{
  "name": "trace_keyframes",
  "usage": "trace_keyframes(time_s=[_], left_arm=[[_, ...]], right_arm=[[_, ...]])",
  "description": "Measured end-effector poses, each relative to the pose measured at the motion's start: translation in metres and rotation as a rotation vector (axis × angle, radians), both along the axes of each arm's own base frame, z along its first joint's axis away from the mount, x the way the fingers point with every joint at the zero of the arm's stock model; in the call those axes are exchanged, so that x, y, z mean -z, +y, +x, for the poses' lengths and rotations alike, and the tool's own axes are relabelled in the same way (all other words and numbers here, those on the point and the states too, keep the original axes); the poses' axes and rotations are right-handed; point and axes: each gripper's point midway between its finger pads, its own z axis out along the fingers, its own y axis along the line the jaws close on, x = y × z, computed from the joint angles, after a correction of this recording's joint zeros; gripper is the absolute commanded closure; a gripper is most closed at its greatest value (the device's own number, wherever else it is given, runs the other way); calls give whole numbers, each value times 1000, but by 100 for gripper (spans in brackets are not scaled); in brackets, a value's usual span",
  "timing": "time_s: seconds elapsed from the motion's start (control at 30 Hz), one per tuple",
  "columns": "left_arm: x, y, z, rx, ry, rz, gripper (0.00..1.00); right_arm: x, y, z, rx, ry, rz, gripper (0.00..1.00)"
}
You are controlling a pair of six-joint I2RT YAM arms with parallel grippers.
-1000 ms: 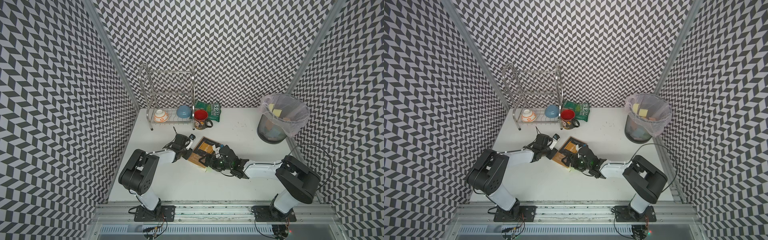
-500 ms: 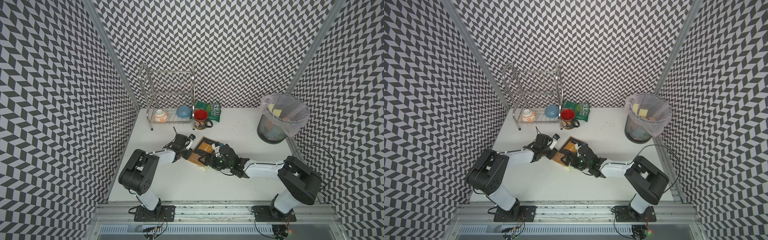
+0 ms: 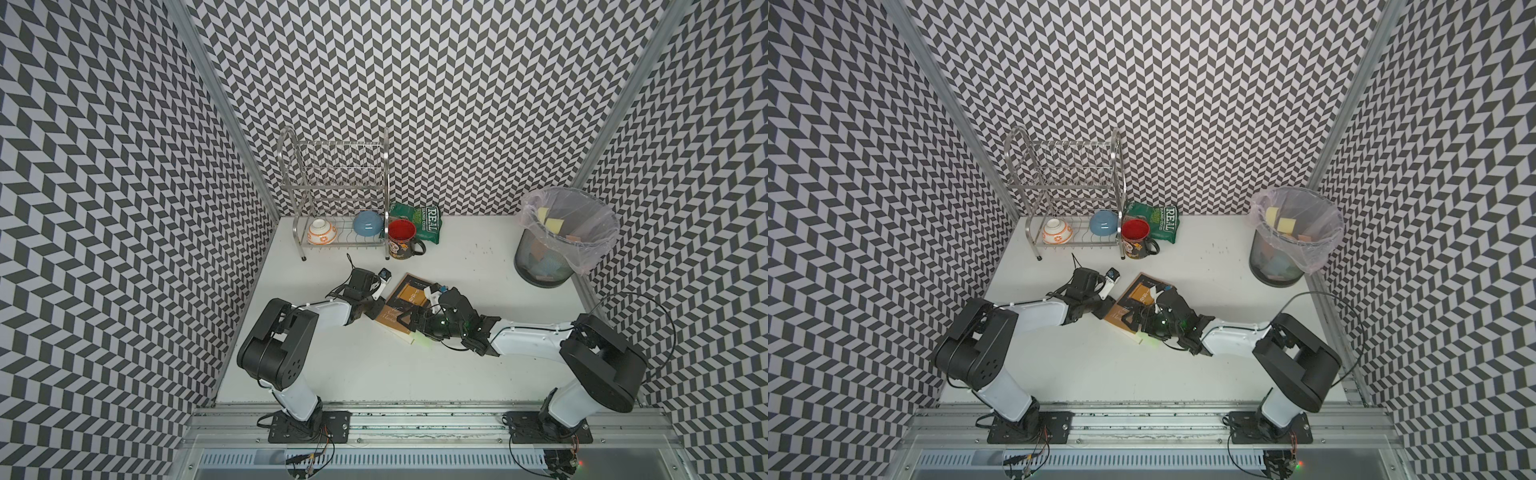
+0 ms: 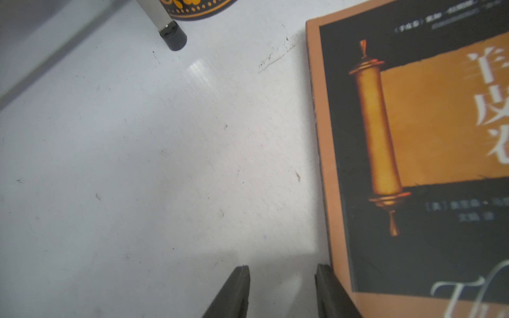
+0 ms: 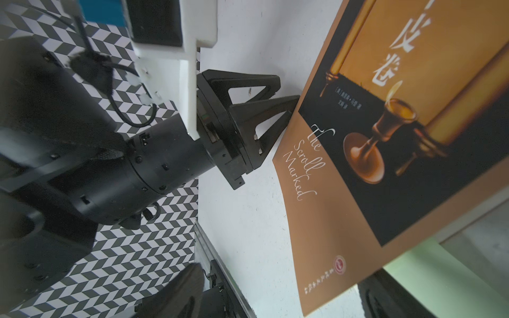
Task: Peel off the used sticky note
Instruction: Open the book at the center of the board.
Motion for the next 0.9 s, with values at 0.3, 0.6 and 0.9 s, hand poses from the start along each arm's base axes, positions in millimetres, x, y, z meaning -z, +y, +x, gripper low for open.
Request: trace_keyframes(time_s=[0.3, 0.6, 0.9], left_arm=[[0, 0, 0, 0, 0, 0, 57], [0, 0, 0, 1, 0, 0, 57], [0, -1, -1, 4, 0, -1, 57]], right_arm=[[-3, 2, 2, -3, -12, 5, 11], [12, 1, 3, 7, 2, 19, 11], [27, -7, 4, 31, 23, 27, 12]])
